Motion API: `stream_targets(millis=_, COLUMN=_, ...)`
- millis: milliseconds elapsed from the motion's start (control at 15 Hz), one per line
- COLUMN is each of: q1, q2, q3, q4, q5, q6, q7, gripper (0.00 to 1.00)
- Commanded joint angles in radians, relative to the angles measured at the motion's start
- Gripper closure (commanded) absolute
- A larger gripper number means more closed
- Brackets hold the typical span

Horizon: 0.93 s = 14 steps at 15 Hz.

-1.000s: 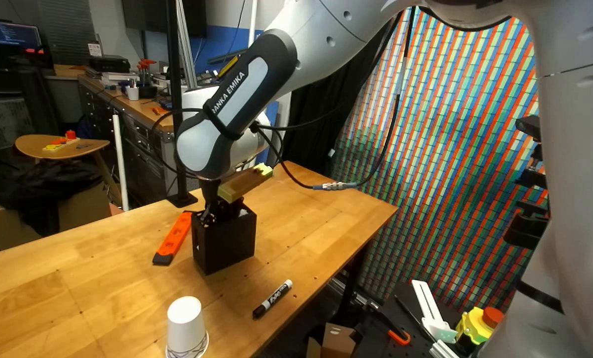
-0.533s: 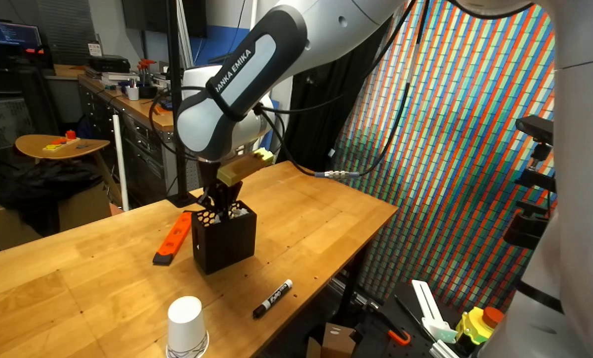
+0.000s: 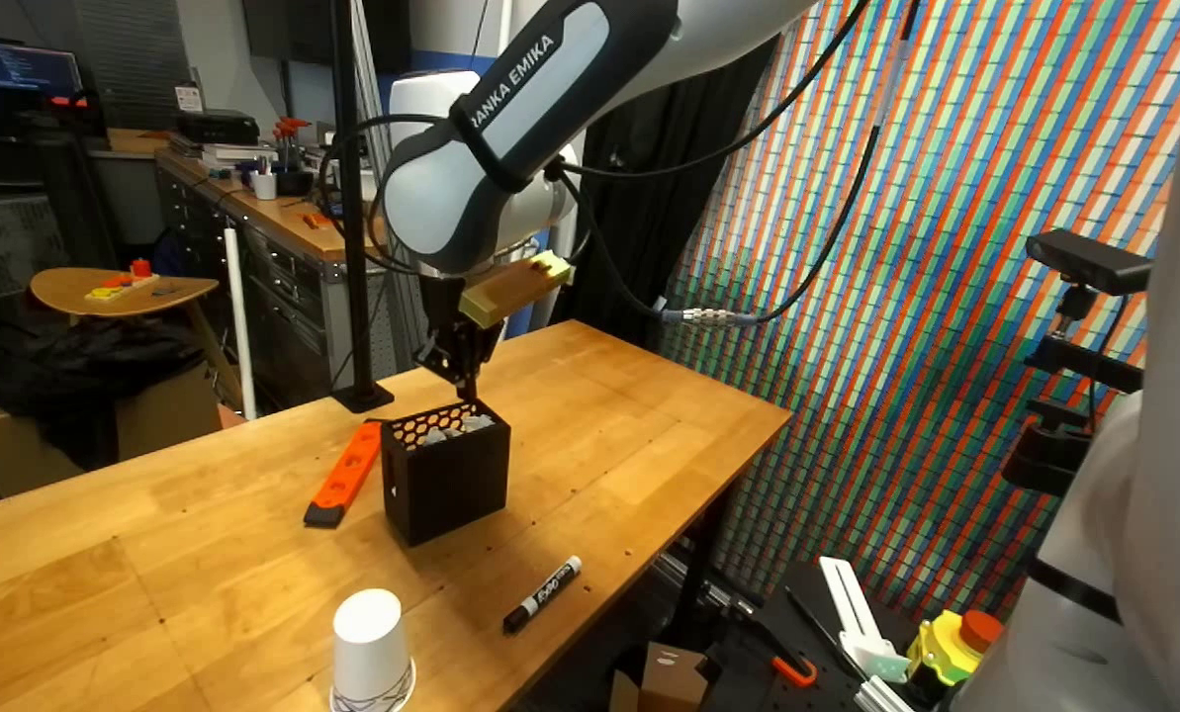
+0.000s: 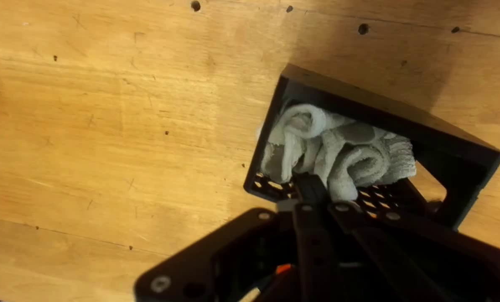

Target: Pick up the cloth from the table and put it in the box

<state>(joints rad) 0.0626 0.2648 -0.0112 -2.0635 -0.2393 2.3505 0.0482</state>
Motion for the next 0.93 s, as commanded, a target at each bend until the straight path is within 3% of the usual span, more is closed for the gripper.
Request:
stream_targets(millis=0, q1=-0.007, q2=-0.039, q3=-0.007, q4=-0.055, q5=-0.022, q6=0.011, q7=-0.005, gripper=1.00)
stream_targets(millis=867, q1=-0.018, q2=-0.011, q3=0.007, q4=-0.078, q5=0.000, q6=0.019, q7=-0.022, gripper=1.00)
